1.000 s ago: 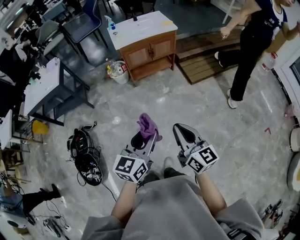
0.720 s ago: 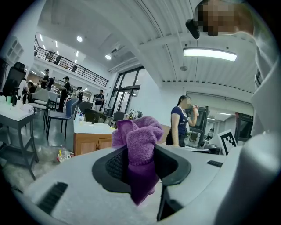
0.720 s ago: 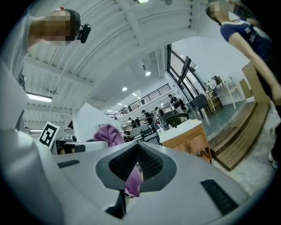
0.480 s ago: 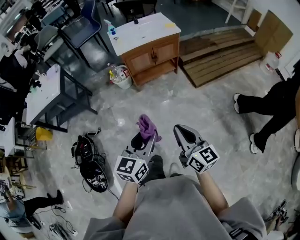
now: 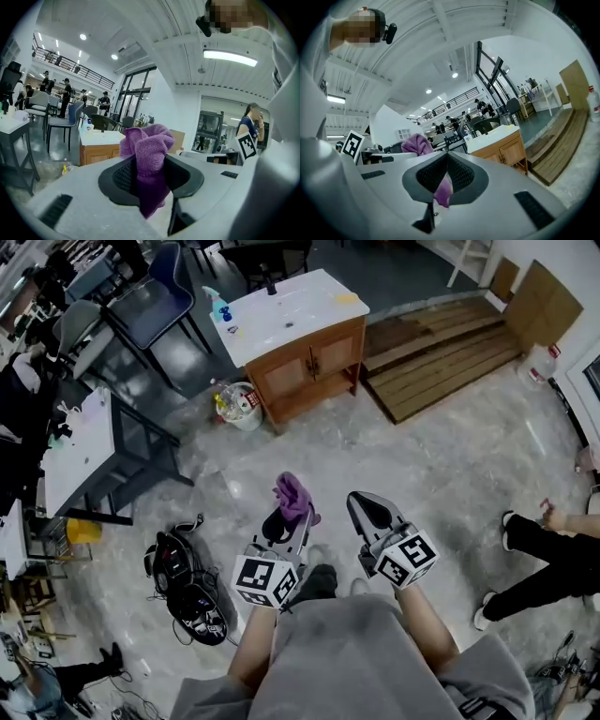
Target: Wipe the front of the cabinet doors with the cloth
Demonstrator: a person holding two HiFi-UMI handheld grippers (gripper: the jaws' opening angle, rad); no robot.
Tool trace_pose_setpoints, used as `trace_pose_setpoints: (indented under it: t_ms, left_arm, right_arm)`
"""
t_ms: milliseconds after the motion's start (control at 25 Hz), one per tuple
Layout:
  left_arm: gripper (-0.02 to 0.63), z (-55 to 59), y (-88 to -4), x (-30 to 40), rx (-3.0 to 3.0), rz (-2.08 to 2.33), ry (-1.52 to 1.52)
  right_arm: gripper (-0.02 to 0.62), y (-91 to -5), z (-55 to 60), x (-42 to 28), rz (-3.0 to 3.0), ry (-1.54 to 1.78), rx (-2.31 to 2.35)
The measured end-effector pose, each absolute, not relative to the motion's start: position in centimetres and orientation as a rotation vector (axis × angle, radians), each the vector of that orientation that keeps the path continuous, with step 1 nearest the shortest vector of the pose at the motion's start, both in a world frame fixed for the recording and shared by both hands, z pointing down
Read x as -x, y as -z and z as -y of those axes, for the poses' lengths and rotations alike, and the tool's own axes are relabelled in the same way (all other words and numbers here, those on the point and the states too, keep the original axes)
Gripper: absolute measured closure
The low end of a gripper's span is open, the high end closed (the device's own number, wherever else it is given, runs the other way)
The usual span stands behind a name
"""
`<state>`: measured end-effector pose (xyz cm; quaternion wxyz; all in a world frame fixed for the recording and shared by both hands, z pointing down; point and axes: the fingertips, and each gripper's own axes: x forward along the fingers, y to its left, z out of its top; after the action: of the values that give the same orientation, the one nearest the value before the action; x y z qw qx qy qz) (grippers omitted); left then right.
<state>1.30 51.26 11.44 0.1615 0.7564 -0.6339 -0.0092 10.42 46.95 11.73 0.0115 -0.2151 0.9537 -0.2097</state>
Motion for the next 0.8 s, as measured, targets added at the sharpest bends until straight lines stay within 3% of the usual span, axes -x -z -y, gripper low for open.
trace_pose_setpoints:
  t_ms: [360, 800]
  left_arm:
    - [0.46, -48.1, -12.3, 4.9, -2.151, 1.774, 0.016]
    - [0.46, -42.0, -13.9, 6.5, -2.124, 1.738, 0.009]
  right_arm:
    - [0.584, -12.0, -43.9, -4.8, -2.965, 0.668, 0.733]
    - [0.584, -13.5, -37.3, -3.3, -2.975, 0.705, 0.761]
